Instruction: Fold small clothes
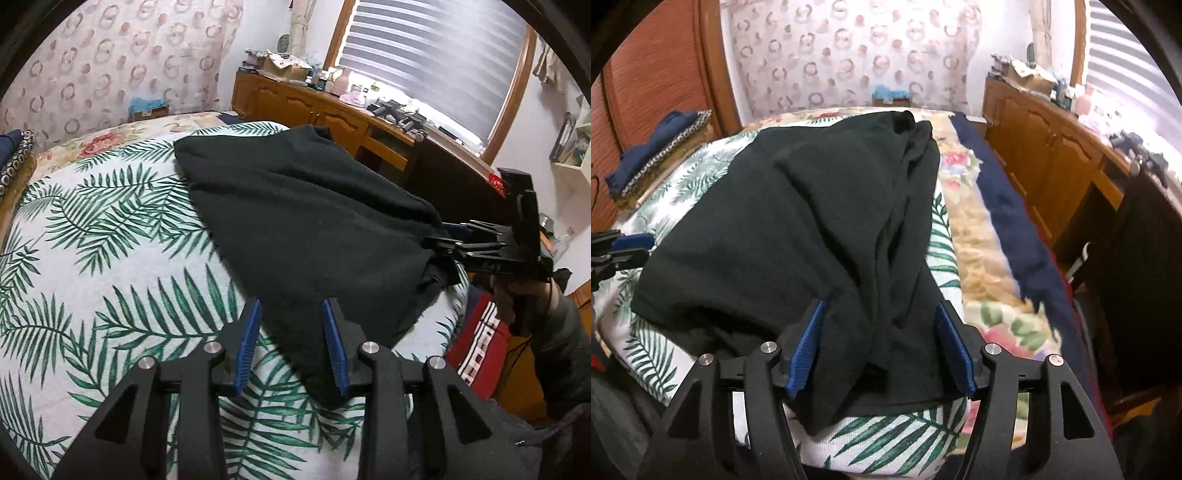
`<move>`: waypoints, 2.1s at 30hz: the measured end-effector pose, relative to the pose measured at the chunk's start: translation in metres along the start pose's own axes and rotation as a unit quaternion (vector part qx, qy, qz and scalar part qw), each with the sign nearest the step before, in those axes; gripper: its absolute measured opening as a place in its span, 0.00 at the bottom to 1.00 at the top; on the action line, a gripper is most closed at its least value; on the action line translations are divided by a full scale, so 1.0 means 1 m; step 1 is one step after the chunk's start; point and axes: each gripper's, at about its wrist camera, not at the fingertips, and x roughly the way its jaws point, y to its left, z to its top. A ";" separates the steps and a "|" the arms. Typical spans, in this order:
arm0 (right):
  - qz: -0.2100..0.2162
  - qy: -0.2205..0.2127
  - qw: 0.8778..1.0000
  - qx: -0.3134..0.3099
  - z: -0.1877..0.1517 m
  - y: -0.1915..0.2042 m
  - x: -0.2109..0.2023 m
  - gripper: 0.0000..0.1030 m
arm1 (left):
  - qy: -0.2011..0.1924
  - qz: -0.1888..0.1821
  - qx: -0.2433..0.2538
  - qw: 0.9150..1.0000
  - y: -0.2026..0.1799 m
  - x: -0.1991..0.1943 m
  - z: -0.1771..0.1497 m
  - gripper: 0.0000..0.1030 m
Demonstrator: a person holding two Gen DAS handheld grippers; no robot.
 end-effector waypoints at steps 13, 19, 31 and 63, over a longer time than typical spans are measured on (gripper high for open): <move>0.007 -0.001 1.000 0.009 -0.001 -0.005 0.003 0.70 | 0.040 0.000 0.013 0.999 -0.009 0.022 -0.006 0.32; 0.025 -0.002 1.000 0.005 -0.005 -0.004 0.003 0.68 | 0.038 0.002 0.009 0.999 -0.011 0.023 -0.006 0.33; 0.094 -0.016 0.995 -0.012 -0.005 0.007 -0.004 0.12 | 0.017 -0.033 0.009 0.999 -0.009 0.014 -0.002 0.07; 0.102 -0.107 0.989 0.032 0.167 -0.023 0.053 0.07 | -0.057 0.014 -0.031 0.998 0.092 0.057 0.164 0.07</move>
